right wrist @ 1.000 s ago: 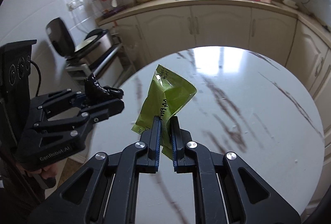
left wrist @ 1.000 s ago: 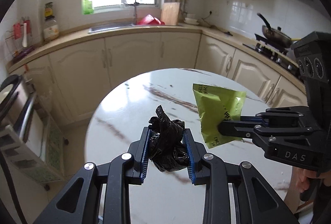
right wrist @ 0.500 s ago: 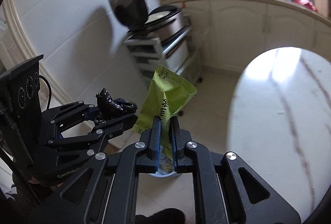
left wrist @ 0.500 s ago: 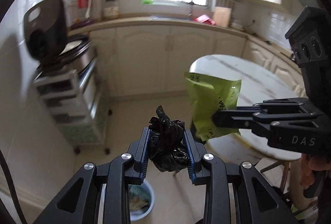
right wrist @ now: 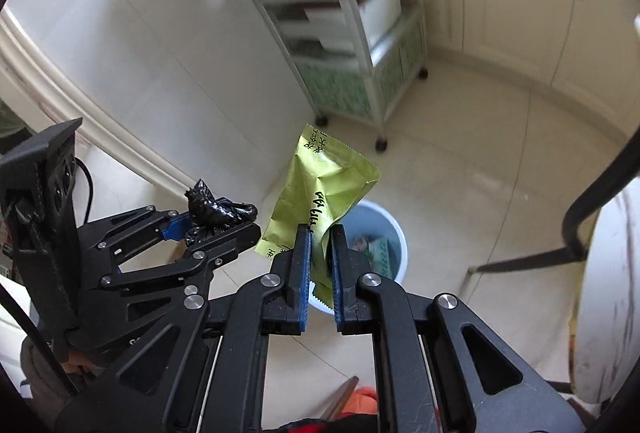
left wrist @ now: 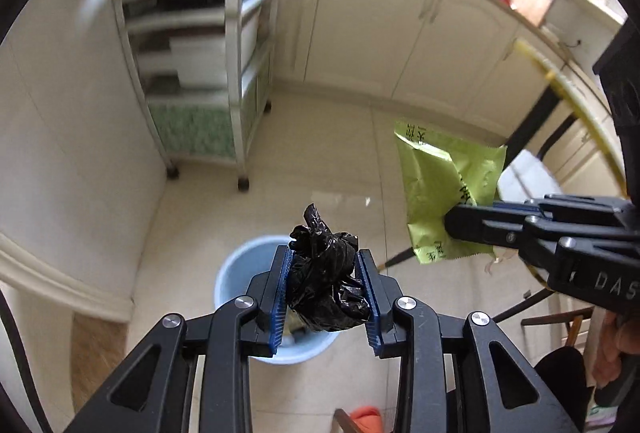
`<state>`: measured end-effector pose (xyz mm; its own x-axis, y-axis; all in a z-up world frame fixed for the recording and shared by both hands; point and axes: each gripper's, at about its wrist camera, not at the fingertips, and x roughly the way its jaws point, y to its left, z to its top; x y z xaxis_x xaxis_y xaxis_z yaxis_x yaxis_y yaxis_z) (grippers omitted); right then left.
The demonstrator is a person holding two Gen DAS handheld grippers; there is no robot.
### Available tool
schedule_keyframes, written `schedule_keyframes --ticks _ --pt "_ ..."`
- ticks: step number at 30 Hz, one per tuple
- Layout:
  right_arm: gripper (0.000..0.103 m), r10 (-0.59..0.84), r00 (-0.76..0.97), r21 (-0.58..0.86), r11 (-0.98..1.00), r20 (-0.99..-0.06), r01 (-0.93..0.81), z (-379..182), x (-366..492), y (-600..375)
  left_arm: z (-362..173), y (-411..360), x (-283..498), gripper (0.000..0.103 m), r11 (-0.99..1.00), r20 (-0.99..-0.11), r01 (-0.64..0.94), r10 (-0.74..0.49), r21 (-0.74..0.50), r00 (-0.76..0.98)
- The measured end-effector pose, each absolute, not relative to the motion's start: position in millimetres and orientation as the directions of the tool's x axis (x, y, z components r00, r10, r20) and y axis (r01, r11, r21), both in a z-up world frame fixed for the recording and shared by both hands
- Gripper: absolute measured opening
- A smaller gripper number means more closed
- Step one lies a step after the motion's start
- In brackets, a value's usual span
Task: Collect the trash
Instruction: 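Carry black object and green packet to the blue bin and open both tools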
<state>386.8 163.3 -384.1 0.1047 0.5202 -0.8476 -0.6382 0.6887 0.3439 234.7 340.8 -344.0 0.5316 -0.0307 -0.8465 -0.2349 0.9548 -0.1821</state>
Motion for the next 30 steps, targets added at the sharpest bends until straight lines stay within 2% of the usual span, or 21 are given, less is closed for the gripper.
schedule_keyframes --ticks 3,5,7,8,16,20,22,24,28,30 --pt "0.009 0.493 0.055 0.356 0.697 -0.868 -0.623 -417.3 395.0 172.5 -371.2 348.6 244.9 0.030 0.946 -0.868 -0.263 -0.037 -0.191 0.495" --pt "0.009 0.474 0.028 0.359 0.702 -0.880 -0.616 -436.5 400.0 176.8 -389.8 356.5 252.8 0.037 0.935 -0.884 -0.284 -0.060 -0.212 0.463" --pt "0.009 0.461 0.006 0.361 0.704 -0.888 -0.612 -452.2 404.6 183.2 -402.0 363.7 264.7 0.064 0.929 -0.896 -0.306 -0.054 -0.207 0.442" --pt "0.009 0.456 -0.007 0.365 0.704 -0.890 -0.609 -460.1 406.4 186.1 -405.4 367.5 268.4 0.068 0.926 -0.899 -0.322 -0.042 -0.199 0.435" --pt "0.010 0.458 -0.084 0.412 0.686 -0.885 -0.600 -495.3 407.1 204.2 -410.0 395.8 277.7 0.072 0.882 -0.912 -0.430 0.000 -0.193 0.411" --pt "0.020 0.489 -0.107 0.446 0.657 -0.866 -0.608 -498.0 400.2 217.2 -397.2 399.7 259.5 0.072 0.863 -0.905 -0.464 0.020 -0.200 0.426" --pt "0.031 0.489 -0.109 0.451 0.664 -0.865 -0.597 -499.2 399.8 220.9 -393.0 402.4 254.7 0.072 0.852 -0.902 -0.483 0.028 -0.205 0.432" --pt "0.045 0.490 -0.095 0.448 0.678 -0.866 -0.583 -498.0 399.2 219.4 -386.8 401.8 244.3 0.073 0.847 -0.900 -0.490 0.034 -0.205 0.435" --pt "0.054 0.483 -0.041 0.405 0.683 -0.875 -0.608 -479.7 394.1 215.2 -368.3 390.7 228.5 0.073 0.851 -0.885 -0.478 0.032 -0.220 0.464" --pt "0.065 0.465 0.001 0.365 0.696 -0.885 -0.619 -464.8 391.9 211.4 -356.6 383.3 219.4 0.073 0.855 -0.875 -0.464 0.025 -0.233 0.484"
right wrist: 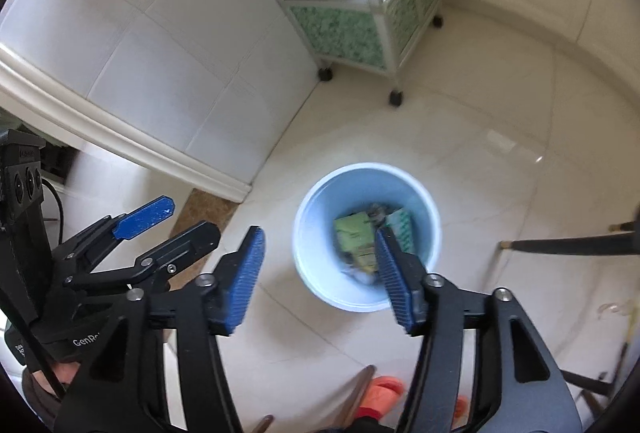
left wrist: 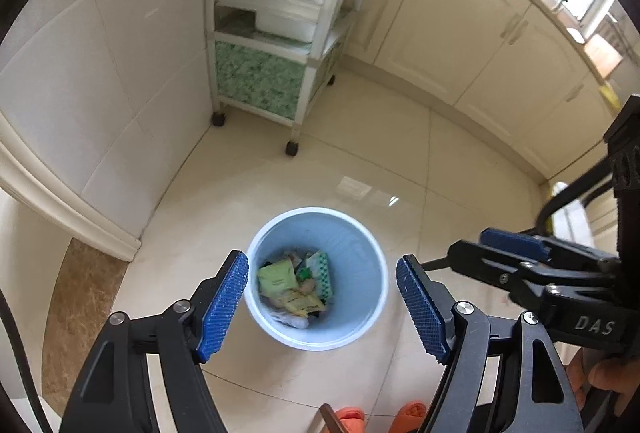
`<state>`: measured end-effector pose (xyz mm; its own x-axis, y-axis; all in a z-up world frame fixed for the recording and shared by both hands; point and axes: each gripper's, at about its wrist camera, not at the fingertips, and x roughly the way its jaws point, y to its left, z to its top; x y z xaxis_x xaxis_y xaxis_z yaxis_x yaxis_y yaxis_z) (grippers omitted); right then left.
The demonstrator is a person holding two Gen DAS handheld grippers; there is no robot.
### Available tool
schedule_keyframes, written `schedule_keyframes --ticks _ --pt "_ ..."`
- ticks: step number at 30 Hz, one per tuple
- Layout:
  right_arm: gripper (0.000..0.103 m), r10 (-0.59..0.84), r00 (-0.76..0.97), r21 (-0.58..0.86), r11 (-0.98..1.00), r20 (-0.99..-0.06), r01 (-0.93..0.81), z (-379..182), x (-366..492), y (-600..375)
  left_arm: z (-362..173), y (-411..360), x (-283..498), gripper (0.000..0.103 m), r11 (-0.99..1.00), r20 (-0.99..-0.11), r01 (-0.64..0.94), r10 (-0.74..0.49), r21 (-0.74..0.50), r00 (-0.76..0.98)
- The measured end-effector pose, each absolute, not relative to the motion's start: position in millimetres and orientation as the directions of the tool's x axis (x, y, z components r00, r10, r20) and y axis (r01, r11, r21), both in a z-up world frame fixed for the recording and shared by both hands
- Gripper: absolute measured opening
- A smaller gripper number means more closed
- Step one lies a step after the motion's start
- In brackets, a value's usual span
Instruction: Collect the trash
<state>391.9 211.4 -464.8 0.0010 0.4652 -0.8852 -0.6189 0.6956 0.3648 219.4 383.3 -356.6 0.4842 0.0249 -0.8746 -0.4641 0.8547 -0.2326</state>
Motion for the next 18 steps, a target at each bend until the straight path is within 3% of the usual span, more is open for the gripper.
schedule_keyframes --ticks 3,7,9,14,18 --pt "0.079 0.440 0.091 0.293 0.723 -0.893 -0.626 -431.3 384.4 194.2 -330.7 368.2 201.6 0.077 0.863 -0.848 -0.438 0.021 -0.252 0.529" --pt "0.085 0.427 0.234 0.205 0.758 -0.873 -0.620 -374.6 368.2 156.4 -284.7 340.1 174.8 0.085 0.887 -0.798 -0.392 0.048 -0.242 0.600" --pt "0.094 0.421 0.308 0.154 0.768 -0.853 -0.622 -345.9 356.1 138.7 -257.8 323.5 161.2 0.090 0.904 -0.761 -0.358 0.057 -0.236 0.646" --pt "0.097 0.437 0.455 0.096 0.795 -0.776 -0.599 -275.6 319.1 86.3 -187.0 271.6 121.2 0.102 0.939 -0.642 -0.266 0.067 -0.218 0.764" --pt "0.101 0.437 0.541 0.090 0.829 -0.718 -0.551 -231.5 294.8 31.1 -139.9 221.2 89.7 0.102 0.965 -0.559 -0.188 0.056 -0.181 0.828"
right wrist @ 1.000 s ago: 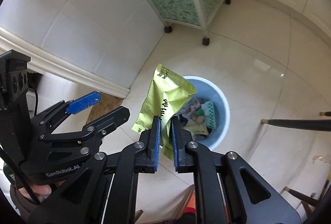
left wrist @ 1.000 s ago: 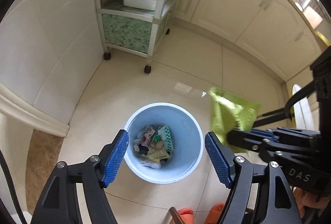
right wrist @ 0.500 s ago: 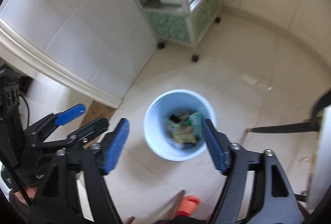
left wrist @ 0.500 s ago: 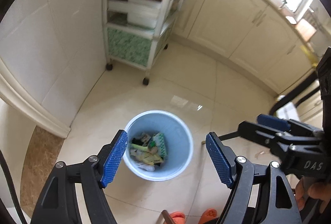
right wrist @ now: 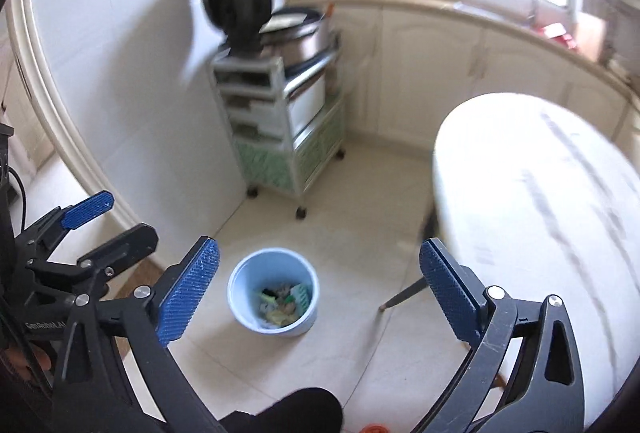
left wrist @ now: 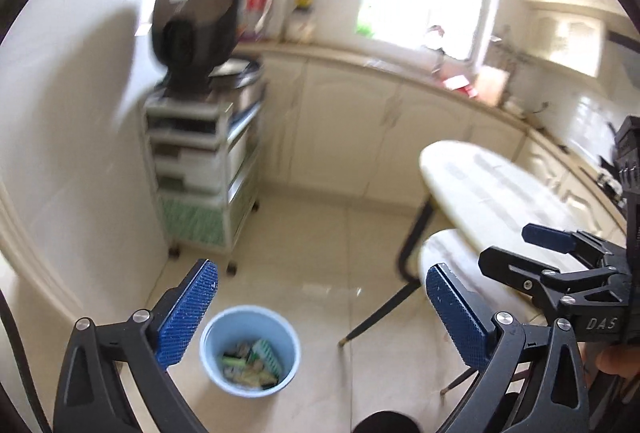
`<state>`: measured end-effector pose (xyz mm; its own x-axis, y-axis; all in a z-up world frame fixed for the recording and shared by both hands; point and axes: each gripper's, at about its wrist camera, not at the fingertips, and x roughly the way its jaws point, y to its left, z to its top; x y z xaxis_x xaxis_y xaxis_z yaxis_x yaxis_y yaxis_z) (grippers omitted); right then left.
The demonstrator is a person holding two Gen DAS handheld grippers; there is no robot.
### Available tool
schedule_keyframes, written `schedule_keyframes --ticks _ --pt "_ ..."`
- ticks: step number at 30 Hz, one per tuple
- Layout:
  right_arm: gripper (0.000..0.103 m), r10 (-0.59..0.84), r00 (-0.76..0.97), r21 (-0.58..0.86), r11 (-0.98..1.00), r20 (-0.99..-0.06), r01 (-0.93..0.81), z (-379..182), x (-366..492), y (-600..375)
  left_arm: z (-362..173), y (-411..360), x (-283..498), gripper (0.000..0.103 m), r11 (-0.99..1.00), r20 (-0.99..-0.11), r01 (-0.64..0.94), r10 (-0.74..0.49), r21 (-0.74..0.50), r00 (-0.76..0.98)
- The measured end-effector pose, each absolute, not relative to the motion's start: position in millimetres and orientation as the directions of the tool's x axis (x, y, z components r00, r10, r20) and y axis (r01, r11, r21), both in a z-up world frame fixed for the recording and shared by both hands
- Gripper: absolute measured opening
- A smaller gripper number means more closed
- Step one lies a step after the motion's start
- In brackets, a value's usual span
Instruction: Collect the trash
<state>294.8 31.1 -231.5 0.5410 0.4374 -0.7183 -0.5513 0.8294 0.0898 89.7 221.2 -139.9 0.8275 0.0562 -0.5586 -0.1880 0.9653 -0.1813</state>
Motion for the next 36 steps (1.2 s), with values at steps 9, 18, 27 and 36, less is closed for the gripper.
schedule_keyframes --ticks 9,18,27,36 --pt "0.103 0.315 0.755 0.047 0.934 -0.575 -0.354 -149.1 225.7 -99.2 -67.4 101.6 13.6 0.102 0.997 -0.404 -0.051 0.027 -0.050 0.914" --pt "0.103 0.152 0.892 -0.012 0.985 -0.426 -0.174 -87.1 145.7 -180.4 -17.3 10.0 -90.4 0.102 0.997 -0.242 0.083 -0.080 0.002 0.967" --pt "0.103 0.054 0.954 -0.033 0.997 -0.294 -0.067 -45.5 86.6 -221.7 -14.1 -0.5 -145.8 0.102 0.994 -0.161 0.101 -0.093 0.040 0.982" --pt "0.103 0.060 0.976 -0.042 0.997 -0.207 -0.070 -30.1 58.7 -221.5 -43.2 13.6 -172.0 0.102 0.995 -0.087 0.083 -0.079 0.046 0.993"
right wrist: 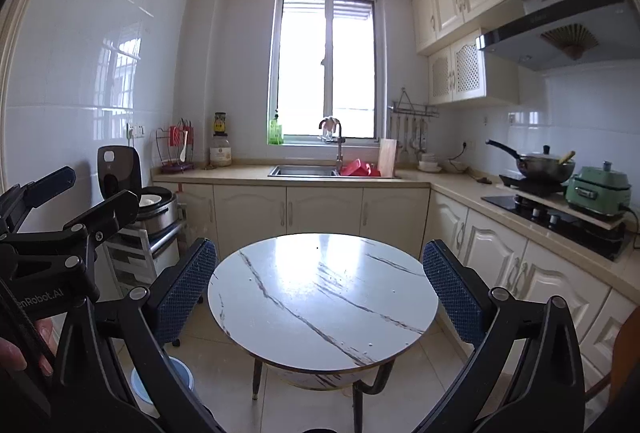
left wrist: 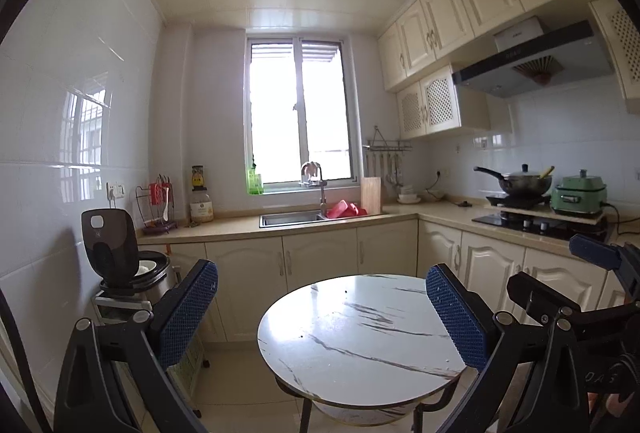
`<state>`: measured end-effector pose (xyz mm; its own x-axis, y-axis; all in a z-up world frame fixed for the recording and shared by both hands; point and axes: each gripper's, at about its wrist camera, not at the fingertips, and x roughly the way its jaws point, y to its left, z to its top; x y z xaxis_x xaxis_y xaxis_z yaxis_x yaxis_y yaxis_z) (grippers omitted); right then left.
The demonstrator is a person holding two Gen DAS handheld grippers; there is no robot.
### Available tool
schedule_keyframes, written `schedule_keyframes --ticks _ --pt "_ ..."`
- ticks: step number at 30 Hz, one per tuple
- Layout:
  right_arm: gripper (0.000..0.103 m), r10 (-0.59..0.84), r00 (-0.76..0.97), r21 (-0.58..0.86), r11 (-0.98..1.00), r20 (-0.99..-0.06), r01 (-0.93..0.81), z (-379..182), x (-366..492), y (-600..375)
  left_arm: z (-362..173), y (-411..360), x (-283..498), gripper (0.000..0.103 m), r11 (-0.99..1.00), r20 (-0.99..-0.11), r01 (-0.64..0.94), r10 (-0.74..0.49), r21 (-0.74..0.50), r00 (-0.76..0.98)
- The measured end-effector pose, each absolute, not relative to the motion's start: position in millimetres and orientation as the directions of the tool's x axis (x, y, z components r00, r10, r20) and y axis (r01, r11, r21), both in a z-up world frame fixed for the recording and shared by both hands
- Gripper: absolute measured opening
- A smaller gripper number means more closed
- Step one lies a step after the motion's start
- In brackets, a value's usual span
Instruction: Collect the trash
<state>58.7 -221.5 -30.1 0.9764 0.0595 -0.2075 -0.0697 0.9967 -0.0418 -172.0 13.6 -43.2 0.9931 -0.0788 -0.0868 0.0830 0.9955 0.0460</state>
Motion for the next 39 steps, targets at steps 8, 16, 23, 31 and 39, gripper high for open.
schedule_keyframes --ticks 8,16,23,31,39 --pt "0.103 0.062 0.983 -0.030 0.997 -0.173 -0.068 -31.1 50.9 -221.3 -57.4 21.8 -166.4 0.102 0.995 -0.089 0.084 -0.079 0.045 0.993" --pt "0.103 0.073 0.981 -0.021 0.997 -0.182 -0.078 -35.6 49.3 -220.2 -46.8 17.8 -157.2 0.102 0.996 -0.093 0.076 -0.071 0.045 0.993" --pt "0.103 0.065 0.982 -0.028 0.997 -0.178 -0.071 -35.4 50.3 -224.1 -43.5 16.2 -152.0 0.102 0.997 -0.094 0.068 -0.064 0.044 0.994" --pt "0.103 0.059 0.983 -0.031 0.997 -0.176 -0.066 -36.0 51.9 -225.6 -45.9 17.0 -148.3 0.102 0.997 -0.094 0.063 -0.059 0.044 0.994" --pt "0.103 0.034 0.985 -0.039 0.998 -0.171 -0.042 -35.7 51.3 -224.6 -46.5 14.7 -143.6 0.102 0.997 -0.094 0.067 -0.063 0.040 0.994"
